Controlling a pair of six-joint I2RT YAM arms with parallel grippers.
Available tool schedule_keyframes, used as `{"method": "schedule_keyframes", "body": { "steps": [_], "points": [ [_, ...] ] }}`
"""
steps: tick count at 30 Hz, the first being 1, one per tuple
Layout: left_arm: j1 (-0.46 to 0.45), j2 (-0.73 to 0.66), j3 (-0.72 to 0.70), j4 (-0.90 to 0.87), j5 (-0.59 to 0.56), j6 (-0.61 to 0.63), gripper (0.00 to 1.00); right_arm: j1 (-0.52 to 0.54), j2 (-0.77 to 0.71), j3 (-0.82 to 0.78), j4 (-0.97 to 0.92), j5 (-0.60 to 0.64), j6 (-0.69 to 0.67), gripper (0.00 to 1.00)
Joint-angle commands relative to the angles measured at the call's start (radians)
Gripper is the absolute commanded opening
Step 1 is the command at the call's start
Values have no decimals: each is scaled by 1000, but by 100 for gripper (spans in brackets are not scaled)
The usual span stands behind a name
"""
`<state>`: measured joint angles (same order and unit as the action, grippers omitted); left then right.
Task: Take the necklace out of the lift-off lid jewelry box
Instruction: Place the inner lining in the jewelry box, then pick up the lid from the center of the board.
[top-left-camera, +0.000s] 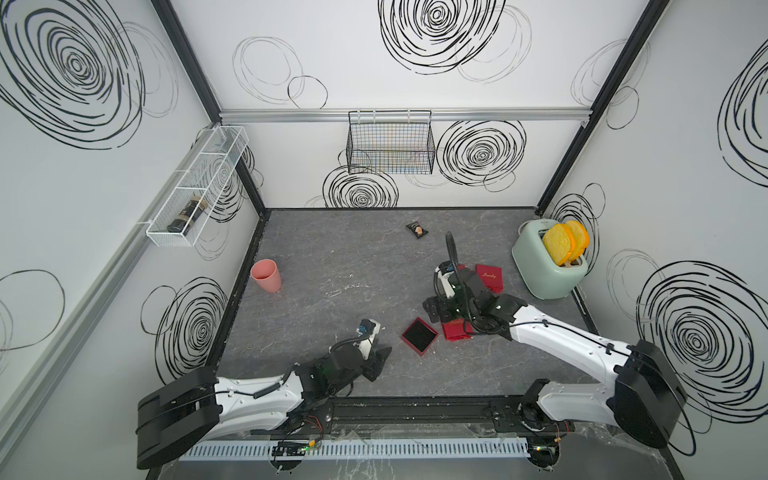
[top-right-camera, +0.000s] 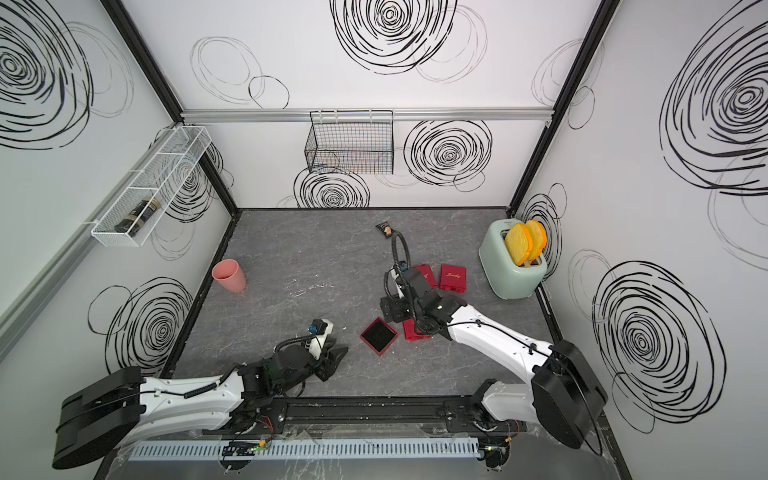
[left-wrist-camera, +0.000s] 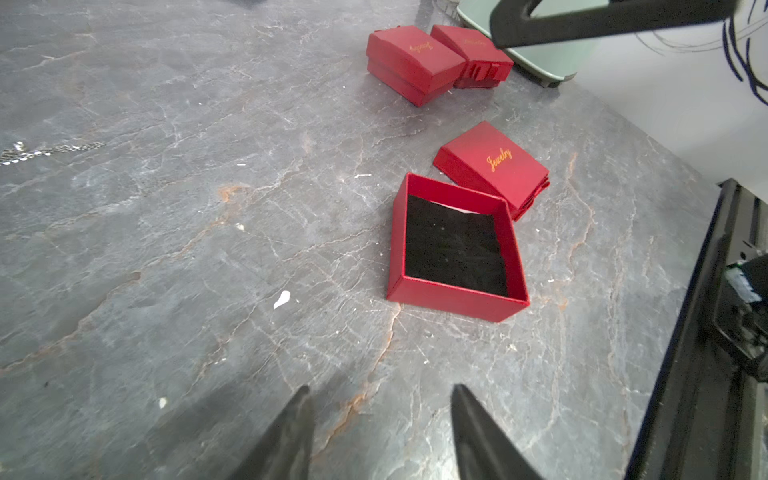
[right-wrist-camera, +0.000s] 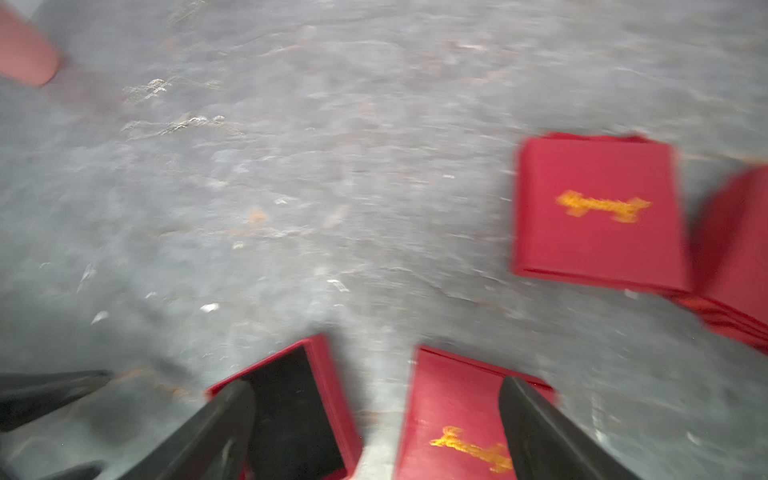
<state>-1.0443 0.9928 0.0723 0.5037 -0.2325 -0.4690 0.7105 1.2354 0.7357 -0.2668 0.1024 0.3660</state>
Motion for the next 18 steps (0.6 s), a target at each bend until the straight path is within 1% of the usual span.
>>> {"method": "schedule_keyframes", "body": {
  "steps": [1,3,6,10,12,18],
  "points": [
    [-1,-11,-5,53,6,7,65,-32,-27,-61,-43,52,8,97],
    [-5,-14,-4,52,5,10,68,-47,-30,-87,-37,58,9,97],
    [-9,-15,-5,52,5,12,69,-60,-13,-102,-28,37,14,97],
    [-12,-18,-4,53,10,18,70,-62,53,-91,-44,42,16,97],
    [-15,-21,-4,52,9,20,73,-62,87,-79,-61,52,23,97],
    [-26,-37,-12,56,1,27,77,-62,127,-84,-36,7,19,97]
  ]
}}
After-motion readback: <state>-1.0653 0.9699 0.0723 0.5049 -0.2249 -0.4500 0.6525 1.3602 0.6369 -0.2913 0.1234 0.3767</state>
